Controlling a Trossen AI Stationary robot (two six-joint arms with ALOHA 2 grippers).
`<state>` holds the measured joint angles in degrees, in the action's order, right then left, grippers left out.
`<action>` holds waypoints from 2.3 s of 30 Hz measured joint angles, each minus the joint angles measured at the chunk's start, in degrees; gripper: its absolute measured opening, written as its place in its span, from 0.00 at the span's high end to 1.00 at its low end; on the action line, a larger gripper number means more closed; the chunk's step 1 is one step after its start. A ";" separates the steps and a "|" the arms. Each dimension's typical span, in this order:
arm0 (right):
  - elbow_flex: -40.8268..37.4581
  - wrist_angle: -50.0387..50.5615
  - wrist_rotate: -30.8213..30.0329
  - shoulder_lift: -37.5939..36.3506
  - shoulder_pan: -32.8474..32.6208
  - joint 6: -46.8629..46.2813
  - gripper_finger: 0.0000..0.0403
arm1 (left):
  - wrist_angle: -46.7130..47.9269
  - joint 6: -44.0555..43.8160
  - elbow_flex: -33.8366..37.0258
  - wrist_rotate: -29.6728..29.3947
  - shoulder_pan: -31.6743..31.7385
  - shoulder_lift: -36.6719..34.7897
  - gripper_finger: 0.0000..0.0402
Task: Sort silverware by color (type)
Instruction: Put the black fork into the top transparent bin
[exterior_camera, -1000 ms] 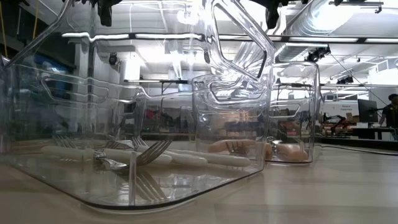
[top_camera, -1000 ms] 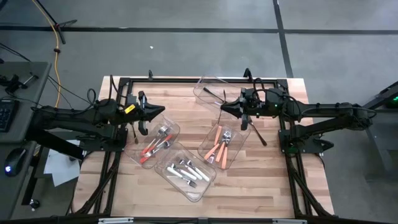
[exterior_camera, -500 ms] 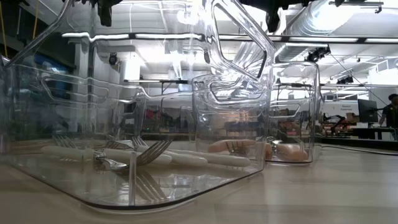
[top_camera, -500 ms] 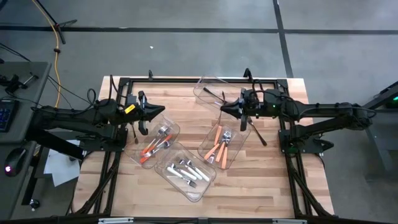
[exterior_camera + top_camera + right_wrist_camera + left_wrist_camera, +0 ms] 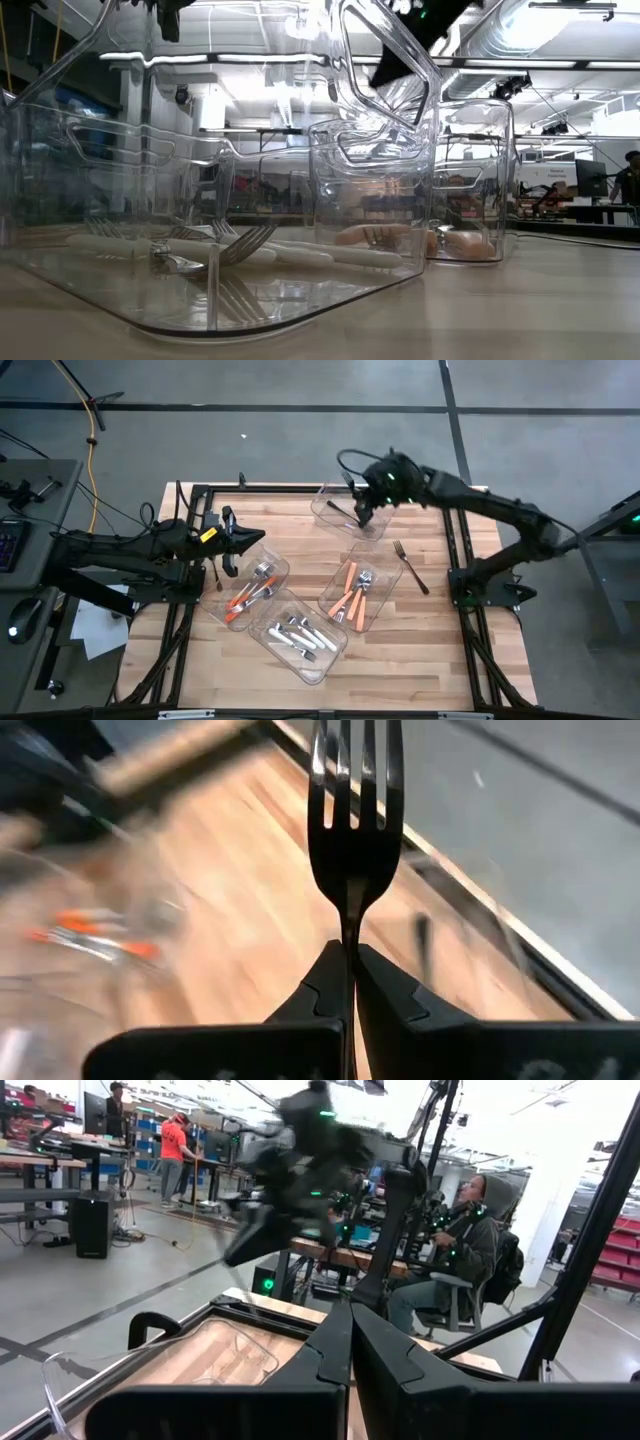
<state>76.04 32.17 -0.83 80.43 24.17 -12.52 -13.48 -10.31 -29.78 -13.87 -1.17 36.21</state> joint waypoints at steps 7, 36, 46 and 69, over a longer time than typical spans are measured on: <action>12.96 15.42 0.41 15.46 6.15 6.49 1.00 | 0.08 0.00 0.00 0.00 0.00 0.00 1.00; 16.15 18.92 1.76 38.55 9.22 8.48 0.96 | 0.07 -0.02 -0.02 -0.03 0.00 0.00 1.00; 16.15 18.61 5.03 38.55 9.22 6.59 0.92 | 0.07 -0.02 0.00 -0.02 0.01 0.00 1.00; 12.62 24.12 5.58 13.75 9.63 9.97 0.53 | 0.23 1.90 -0.02 -0.04 0.02 0.00 1.00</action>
<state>88.66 56.30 4.75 94.17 33.80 -2.55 -13.25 -8.40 -29.80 -13.91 -1.15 36.21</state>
